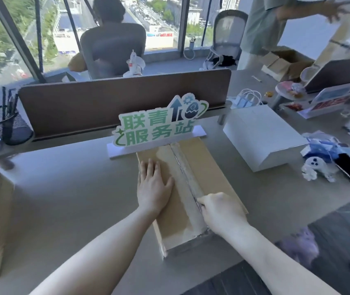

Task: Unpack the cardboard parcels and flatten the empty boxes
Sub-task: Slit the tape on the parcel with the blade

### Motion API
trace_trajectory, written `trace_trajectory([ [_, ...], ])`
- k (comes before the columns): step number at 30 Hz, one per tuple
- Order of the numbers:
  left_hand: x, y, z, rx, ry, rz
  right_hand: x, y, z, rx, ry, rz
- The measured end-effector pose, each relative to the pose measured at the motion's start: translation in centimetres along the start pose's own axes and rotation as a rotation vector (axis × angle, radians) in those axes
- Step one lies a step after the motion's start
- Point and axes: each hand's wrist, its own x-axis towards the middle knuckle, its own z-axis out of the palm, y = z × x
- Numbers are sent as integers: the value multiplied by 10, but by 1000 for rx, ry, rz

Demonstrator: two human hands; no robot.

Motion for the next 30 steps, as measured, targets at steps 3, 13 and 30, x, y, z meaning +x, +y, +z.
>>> trace_trajectory([
  [3, -21, 2, 0, 56, -42, 76, -10, 1, 5, -18, 16, 11],
  [13, -86, 14, 12, 187, -30, 80, -49, 16, 8, 26, -25, -28],
  [30, -89, 14, 15, 204, -48, 77, -123, 32, 42, 772, 222, 376],
])
